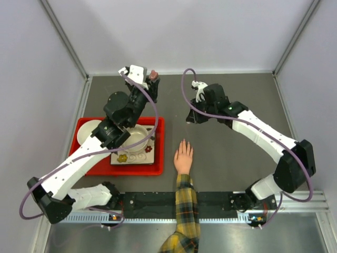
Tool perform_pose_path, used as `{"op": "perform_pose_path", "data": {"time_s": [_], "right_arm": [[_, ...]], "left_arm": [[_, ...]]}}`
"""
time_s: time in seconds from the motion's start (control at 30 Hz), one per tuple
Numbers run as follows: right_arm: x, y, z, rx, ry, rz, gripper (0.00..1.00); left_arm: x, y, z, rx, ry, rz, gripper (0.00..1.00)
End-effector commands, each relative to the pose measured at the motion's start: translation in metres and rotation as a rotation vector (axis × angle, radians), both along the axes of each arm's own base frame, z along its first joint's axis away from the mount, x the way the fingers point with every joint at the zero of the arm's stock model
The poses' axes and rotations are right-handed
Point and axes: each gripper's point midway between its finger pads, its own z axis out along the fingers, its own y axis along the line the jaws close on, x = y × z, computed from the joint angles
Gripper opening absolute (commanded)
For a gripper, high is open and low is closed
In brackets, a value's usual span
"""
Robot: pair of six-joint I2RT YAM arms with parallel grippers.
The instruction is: Paint the nails
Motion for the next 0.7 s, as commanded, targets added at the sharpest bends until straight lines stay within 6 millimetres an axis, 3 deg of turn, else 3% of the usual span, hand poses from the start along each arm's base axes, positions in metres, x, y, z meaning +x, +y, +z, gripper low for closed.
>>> {"op": "perform_pose_path", "data": {"time_s": [0.0, 0.17, 0.27, 0.33, 0.47, 0.67], "right_arm": [[0.006, -0.001, 0.0, 0.008, -0.004, 0.053, 0.0], [0.008, 0.004, -0.021, -0.007, 0.034, 0.094, 0.0], [0.011, 0.006, -0.03, -0.011, 0.047, 0.102, 0.0], [0.013, 0.006, -0.035, -0.016, 0.046, 0.101, 0.0], [0.02, 0.01, -0.061, -0.041, 0.091, 0.103, 0.0], [0.036, 0.018, -0.069, -0.057, 0.131, 0.07, 0.0]], "left_arm": [[0.015, 0.009, 0.029, -0.104, -0.028, 0.083, 0.0], [0.023, 0.006, 0.036, -0.138, -0.032, 0.078, 0.0], [0.026, 0.013, 0.04, -0.186, -0.04, 0.027, 0.0], [0.035, 0.029, 0.039, -0.225, -0.039, 0.035, 0.0], [0.045, 0.031, 0.04, -0.21, -0.043, -0.031, 0.0], [0.058, 0.037, 0.04, -0.18, -0.032, -0.083, 0.0]]}}
